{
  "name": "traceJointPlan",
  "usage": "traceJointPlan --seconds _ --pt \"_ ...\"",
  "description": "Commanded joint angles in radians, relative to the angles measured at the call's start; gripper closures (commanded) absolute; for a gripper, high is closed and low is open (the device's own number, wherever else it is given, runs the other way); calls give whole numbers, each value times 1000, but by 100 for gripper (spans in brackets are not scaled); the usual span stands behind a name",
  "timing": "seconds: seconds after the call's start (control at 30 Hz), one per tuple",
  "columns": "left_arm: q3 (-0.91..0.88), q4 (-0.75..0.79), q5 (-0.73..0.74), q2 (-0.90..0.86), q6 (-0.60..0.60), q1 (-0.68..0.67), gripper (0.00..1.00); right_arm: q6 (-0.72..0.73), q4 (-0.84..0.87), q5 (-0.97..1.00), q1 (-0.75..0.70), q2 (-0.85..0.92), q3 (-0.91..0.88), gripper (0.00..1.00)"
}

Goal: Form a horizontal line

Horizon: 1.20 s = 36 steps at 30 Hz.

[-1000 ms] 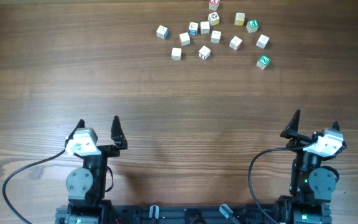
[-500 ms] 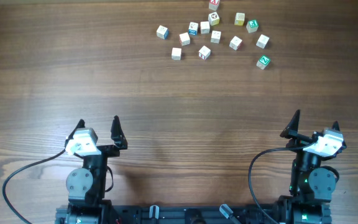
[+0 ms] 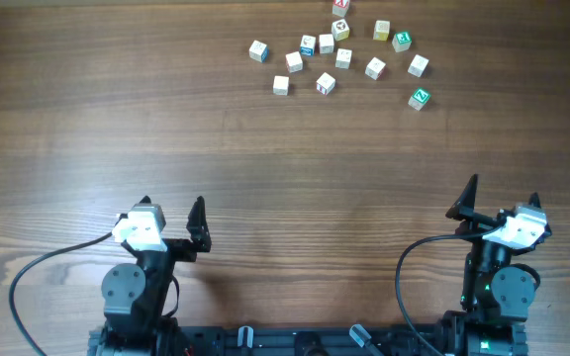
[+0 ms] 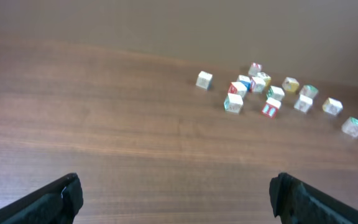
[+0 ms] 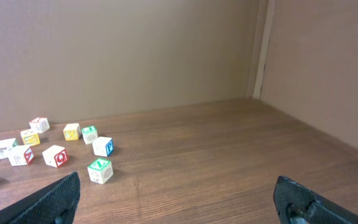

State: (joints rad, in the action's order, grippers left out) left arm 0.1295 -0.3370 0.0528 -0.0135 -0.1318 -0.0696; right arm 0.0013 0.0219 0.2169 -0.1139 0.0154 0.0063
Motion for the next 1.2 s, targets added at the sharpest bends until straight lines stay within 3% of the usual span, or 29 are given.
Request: traceJointPlan --seconds 0.0,0.03,0.4,0.63,0.77,0.97,1.17 --pt "126 -144 26 8 -11 6 0 -1 3 -5 5 -11 -1 0" --pt "172 -220 26 7 -34 6 0 -1 3 -5 5 -11 -1 0" --pt "439 -446 71 -55 -124 6 0 -1 3 -5 5 -11 -1 0" --pt "678 -569 79 -301 -140 6 0 -1 3 -5 5 -11 -1 0" --pt "845 -678 202 -486 -138 6 0 -1 3 -5 5 -11 -1 0" --pt "872 -780 405 -592 -138 6 0 -1 3 -5 5 -11 -1 0" --pt "872 -919 406 -593 -138 6 0 -1 3 -5 5 -11 -1 0"
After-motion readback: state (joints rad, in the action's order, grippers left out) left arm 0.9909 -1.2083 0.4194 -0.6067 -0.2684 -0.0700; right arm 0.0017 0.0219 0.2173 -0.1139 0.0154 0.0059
